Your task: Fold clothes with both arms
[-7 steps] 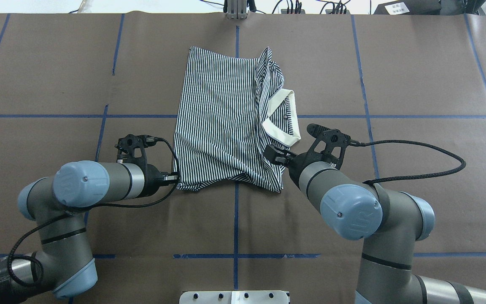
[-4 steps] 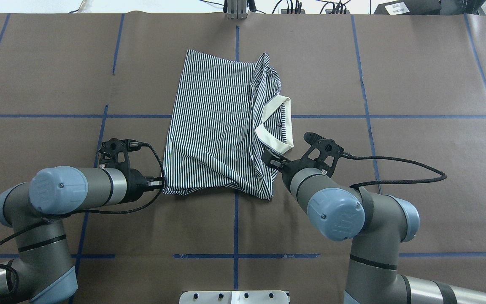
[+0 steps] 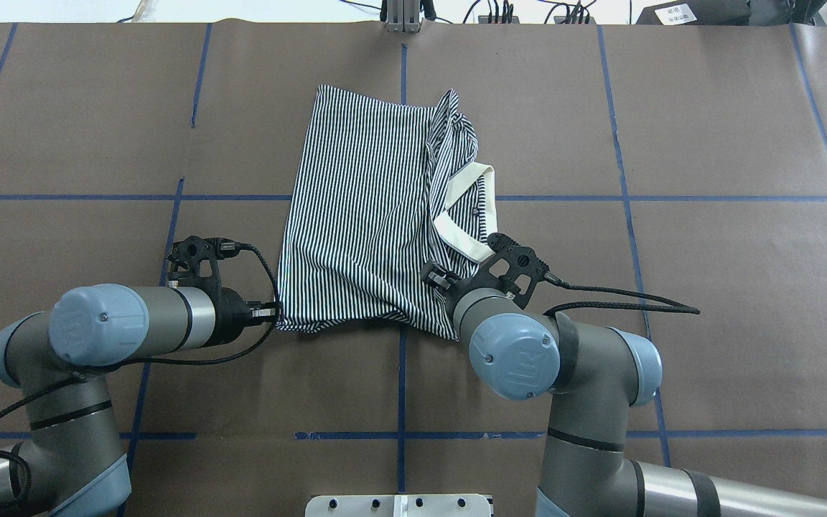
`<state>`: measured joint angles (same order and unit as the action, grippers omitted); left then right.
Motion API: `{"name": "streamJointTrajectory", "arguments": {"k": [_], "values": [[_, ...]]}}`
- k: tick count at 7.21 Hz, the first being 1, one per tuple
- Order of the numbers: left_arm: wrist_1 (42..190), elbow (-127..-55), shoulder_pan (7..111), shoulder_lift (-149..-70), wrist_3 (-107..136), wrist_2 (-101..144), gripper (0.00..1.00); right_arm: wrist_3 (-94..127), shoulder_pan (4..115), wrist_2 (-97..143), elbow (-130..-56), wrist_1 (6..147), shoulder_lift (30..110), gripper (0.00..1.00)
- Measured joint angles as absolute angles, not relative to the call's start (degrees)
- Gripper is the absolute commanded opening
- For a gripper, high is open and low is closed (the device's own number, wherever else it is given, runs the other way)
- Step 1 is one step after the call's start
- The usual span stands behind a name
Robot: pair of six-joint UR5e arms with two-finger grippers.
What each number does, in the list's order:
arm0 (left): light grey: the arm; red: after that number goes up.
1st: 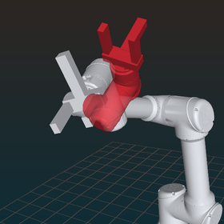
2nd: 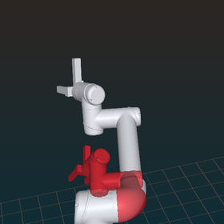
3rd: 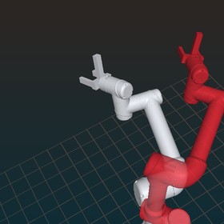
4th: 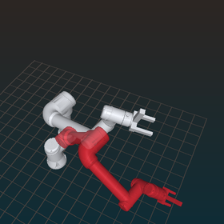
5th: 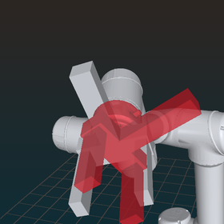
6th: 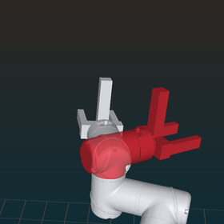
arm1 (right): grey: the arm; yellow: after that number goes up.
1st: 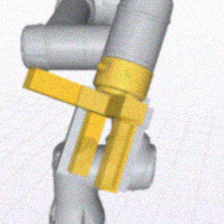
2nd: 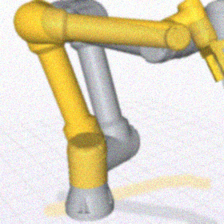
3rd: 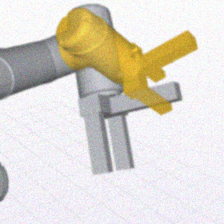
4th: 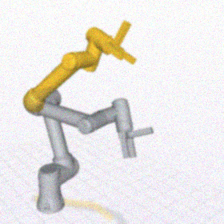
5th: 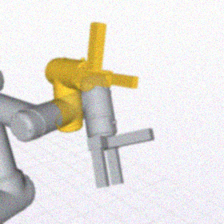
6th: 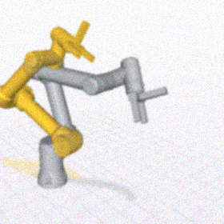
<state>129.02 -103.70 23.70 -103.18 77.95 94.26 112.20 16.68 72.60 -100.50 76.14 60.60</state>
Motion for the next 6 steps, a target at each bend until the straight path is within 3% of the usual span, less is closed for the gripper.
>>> {"name": "streamJointTrajectory", "arguments": {"k": [6], "values": [[129.11, -103.70, 23.64, -103.37, 78.05, 94.15, 0.00, 114.39, 15.25, 76.90, -96.62, 87.21, 54.57, 0.71]]}}
